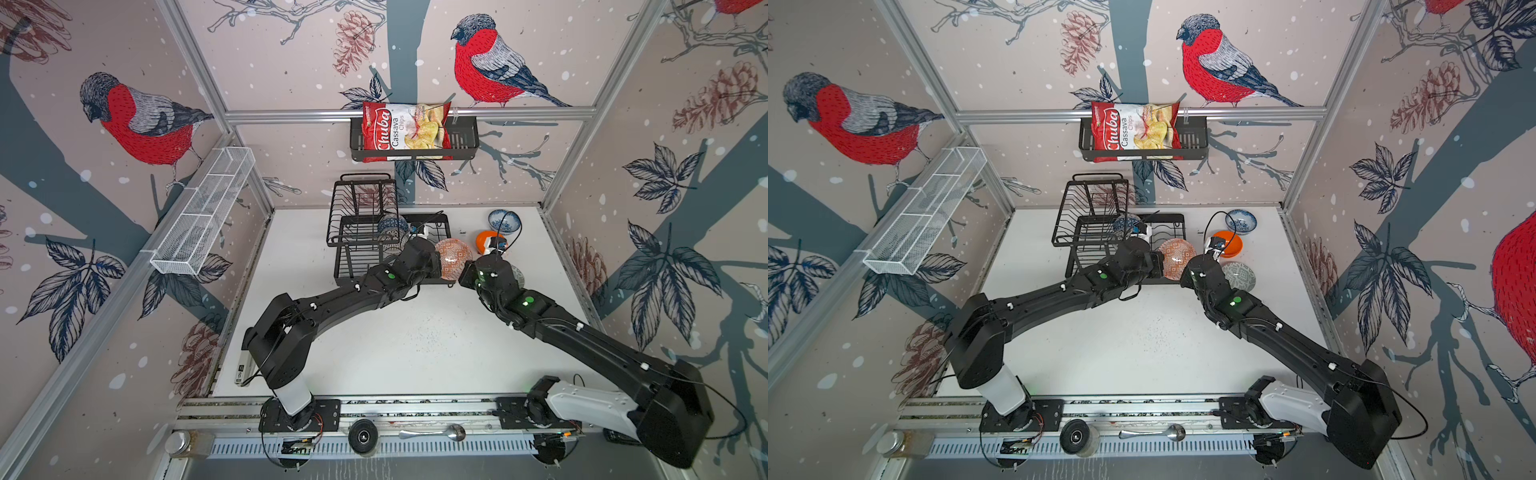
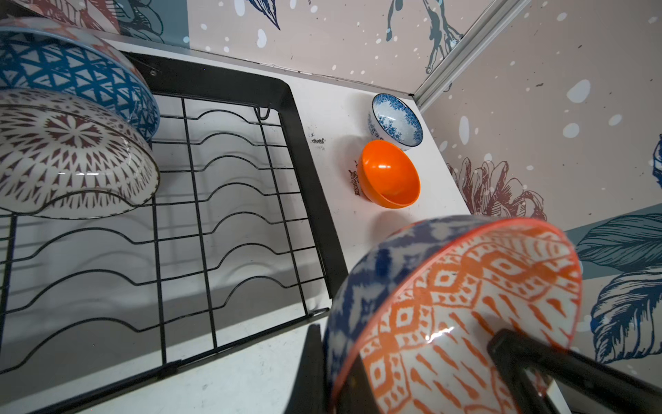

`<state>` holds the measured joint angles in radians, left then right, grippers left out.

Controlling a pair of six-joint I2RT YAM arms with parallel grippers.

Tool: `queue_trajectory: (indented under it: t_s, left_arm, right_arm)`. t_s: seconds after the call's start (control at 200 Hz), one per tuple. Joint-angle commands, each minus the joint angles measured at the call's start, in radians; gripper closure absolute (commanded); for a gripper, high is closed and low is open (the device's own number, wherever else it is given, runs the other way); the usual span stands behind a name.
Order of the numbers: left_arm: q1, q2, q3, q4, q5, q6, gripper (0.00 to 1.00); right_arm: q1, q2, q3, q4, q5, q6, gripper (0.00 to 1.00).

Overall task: Load bowls into a dish rack
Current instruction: Pick up the bowl from the middle-right of the table.

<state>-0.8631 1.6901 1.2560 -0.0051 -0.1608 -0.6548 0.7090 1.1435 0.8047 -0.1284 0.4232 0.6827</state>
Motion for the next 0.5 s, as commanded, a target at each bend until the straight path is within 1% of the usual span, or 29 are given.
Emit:
queue_trajectory:
  t_s: [0.0, 0.09, 0.205, 0.315, 0.405, 0.495]
  left_arm:
    - [-0.002, -0.008, 0.000, 0.042, 0.067, -0.014, 1.00]
    - [-0.001, -0.009, -0.004, 0.042, 0.065, -0.017, 1.00]
    - [0.000, -0.017, -0.015, 0.050, 0.056, -0.022, 1.00]
    - [0.001, -0.029, -0.037, 0.078, 0.037, -0.024, 1.00]
    - [0.003, -0.033, -0.043, 0.079, 0.026, -0.027, 1.00]
    - [0.003, -0.039, -0.048, 0.081, 0.010, -0.027, 1.00]
  right_arm:
    - [0.002, 0.004, 0.008, 0.067, 0.050, 0.041, 0.93]
    - [0.008, 0.008, 0.007, 0.067, 0.050, 0.041, 0.89]
    - [0.008, 0.005, 0.008, 0.064, 0.051, 0.044, 0.80]
    - [0.007, 0.001, 0.006, 0.057, 0.053, 0.045, 0.77]
    - [0.007, -0.004, 0.004, 0.055, 0.050, 0.044, 0.71]
    - [0.007, -0.007, -0.005, 0.064, 0.040, 0.047, 0.67]
